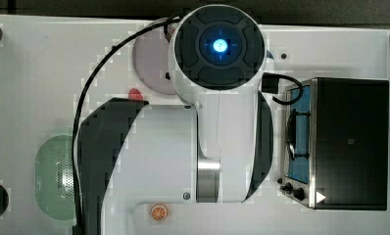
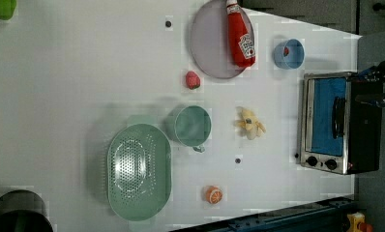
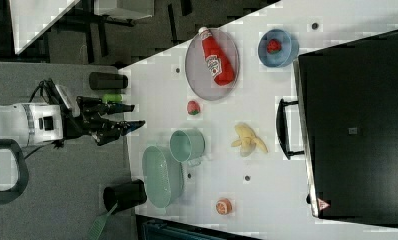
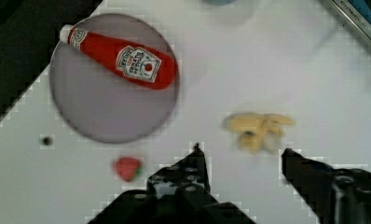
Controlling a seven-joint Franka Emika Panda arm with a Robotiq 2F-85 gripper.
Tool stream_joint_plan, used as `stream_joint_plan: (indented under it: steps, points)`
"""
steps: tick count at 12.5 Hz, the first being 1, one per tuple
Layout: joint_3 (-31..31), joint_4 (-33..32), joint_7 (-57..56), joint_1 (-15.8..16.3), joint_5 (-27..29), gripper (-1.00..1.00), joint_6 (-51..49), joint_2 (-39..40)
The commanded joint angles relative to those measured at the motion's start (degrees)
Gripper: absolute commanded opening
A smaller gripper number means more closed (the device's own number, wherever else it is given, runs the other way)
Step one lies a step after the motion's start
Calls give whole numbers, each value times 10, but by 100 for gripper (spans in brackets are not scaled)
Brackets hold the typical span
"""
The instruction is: Pick Banana and place it in mug.
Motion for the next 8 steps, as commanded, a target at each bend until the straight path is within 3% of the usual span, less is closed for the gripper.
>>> stream_joint_plan:
  steps: [1, 3, 4, 8]
  points:
    - [-12, -125, 22, -17, -13, 48, -116, -201]
    - [-12, -142, 22, -17, -13, 91, -108, -196]
    - [-12, -156, 19, -16, -13, 100, -96, -192]
    - [-11, -233, -96, -15, -13, 100, 23, -155]
